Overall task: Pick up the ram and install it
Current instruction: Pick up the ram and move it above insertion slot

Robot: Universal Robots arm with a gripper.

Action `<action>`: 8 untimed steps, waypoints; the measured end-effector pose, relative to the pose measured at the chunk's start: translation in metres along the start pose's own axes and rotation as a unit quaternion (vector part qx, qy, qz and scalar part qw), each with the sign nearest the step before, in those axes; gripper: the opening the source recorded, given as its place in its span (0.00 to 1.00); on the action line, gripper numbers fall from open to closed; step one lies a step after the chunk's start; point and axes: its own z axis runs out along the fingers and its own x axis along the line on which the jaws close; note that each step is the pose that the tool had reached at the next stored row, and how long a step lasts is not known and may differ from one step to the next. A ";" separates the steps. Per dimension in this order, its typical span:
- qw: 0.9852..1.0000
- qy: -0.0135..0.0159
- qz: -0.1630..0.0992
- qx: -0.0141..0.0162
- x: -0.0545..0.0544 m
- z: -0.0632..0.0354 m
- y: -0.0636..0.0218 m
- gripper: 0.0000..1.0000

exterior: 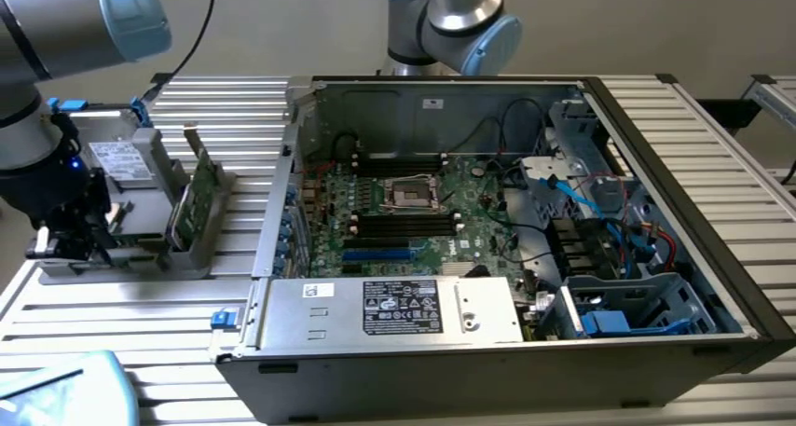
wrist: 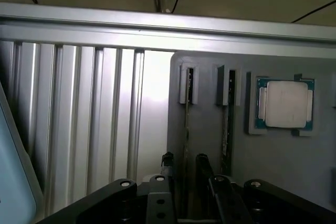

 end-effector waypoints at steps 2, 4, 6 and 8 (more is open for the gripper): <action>1.000 0.000 0.000 0.000 0.000 0.0027 -0.0003 0.31; 1.000 0.000 -0.001 0.000 0.000 0.0055 -0.0004 0.31; 1.000 0.000 -0.001 0.001 0.000 0.0081 -0.0007 0.31; 1.000 0.000 -0.001 0.001 0.000 0.0107 -0.0013 0.31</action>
